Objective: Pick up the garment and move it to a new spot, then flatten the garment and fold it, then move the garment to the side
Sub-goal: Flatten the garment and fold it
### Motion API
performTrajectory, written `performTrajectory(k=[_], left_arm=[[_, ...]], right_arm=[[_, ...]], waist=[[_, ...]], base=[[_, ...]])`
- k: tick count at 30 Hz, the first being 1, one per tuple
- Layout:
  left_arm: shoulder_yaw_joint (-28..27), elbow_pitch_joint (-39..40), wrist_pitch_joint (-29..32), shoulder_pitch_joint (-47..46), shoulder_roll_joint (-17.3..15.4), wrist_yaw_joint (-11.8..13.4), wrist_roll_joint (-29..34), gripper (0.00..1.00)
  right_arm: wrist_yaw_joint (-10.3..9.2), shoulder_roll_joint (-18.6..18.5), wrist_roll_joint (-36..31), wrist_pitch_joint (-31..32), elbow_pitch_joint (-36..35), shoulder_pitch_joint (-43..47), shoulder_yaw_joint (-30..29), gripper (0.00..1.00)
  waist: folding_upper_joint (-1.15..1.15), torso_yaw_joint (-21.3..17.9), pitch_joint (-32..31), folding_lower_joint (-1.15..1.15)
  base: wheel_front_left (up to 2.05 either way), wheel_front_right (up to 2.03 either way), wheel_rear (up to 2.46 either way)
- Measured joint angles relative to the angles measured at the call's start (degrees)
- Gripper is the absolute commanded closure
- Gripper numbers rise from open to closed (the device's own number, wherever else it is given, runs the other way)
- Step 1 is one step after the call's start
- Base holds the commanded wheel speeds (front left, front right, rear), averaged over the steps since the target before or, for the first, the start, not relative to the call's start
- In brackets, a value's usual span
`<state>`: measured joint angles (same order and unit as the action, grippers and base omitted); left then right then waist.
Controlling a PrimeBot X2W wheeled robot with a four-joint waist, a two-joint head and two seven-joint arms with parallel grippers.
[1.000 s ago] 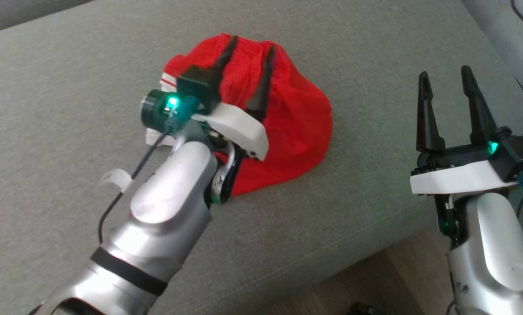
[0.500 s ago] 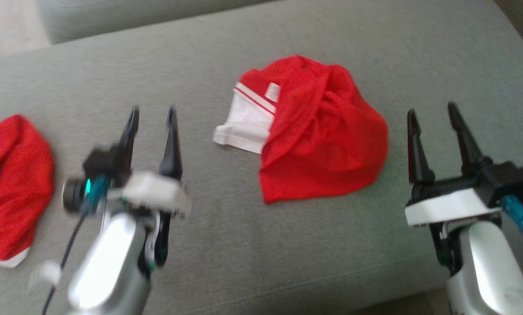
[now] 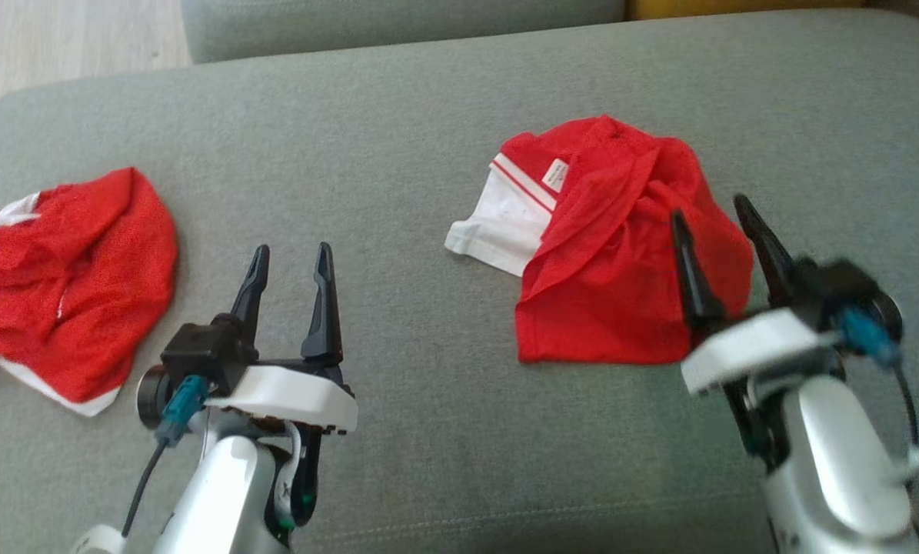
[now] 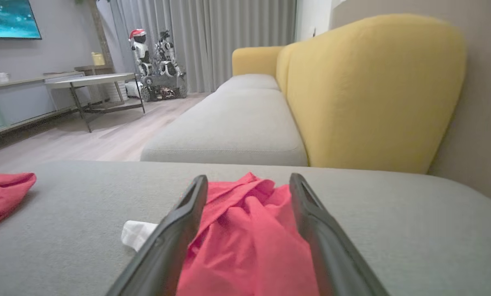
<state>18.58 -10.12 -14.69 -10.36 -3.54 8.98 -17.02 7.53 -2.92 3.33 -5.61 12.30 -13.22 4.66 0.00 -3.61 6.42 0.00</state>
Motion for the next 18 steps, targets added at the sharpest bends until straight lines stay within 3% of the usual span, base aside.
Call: performTrajectory(k=[8, 18], left_arm=[[-0.1, -0.5, 0.0, -0.6, 0.7, -1.5, 0.3, 0.0], [3.5, -0.7, 0.0, -2.6, 0.8, -0.4, -1.0, 0.0]], right_arm=[[0.0, -0.1, 9.0, 14.1, 10.2, -10.4, 0.3, 0.0], [0.0, -0.9, 19.3, 21.6, 16.7, -16.1, 0.3, 0.0]], waist=[[0.0, 2.4, 2.1, 0.0], [0.0, 5.5, 4.1, 0.0]], base=[[0.0, 0.0, 0.0], [0.0, 0.0, 0.0]])
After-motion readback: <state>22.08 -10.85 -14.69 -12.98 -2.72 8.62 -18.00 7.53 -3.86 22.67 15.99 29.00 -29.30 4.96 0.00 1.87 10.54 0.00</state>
